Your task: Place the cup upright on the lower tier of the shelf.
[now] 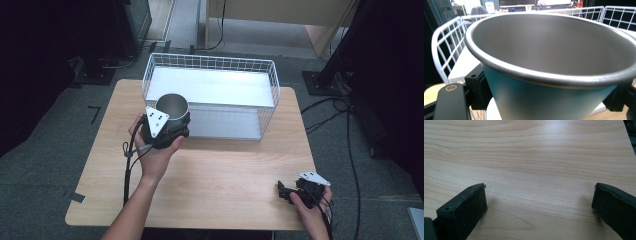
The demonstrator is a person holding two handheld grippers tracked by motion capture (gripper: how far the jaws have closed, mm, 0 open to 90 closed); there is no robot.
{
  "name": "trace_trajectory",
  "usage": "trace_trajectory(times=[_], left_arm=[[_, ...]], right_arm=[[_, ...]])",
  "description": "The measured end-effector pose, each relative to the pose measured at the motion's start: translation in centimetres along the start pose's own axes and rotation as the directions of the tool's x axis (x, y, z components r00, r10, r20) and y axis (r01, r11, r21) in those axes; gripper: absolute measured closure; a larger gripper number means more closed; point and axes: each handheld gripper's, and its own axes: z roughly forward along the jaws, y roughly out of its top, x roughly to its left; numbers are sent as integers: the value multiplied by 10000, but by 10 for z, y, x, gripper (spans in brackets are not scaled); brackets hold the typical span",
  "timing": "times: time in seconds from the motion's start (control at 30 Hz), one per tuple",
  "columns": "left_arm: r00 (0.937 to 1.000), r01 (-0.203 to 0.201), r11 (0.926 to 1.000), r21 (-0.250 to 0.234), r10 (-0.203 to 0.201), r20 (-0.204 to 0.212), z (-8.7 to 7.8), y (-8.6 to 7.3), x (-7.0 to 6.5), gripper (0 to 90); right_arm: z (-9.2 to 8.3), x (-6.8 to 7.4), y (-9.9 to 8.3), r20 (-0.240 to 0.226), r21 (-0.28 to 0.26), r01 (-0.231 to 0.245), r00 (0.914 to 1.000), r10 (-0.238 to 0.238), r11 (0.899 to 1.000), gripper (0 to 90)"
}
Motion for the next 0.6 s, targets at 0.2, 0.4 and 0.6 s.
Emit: trace_trajectory(times=[0.2,0.4,0.6], left_arm=[[10000,-19,9997,-231,20,7,5,12,0,163],[10000,-24,9991,-419,25,28,13,22,0,163],[9999,-122,9980,-614,125,40,22,34,-2,163]], right_arm=[[0,0,0,-3,11,6,10000,-6,10000,0],[0,0,0,-3,12,7,10000,-7,10000,0],[0,0,0,-7,9,11,10000,-11,10000,0]])
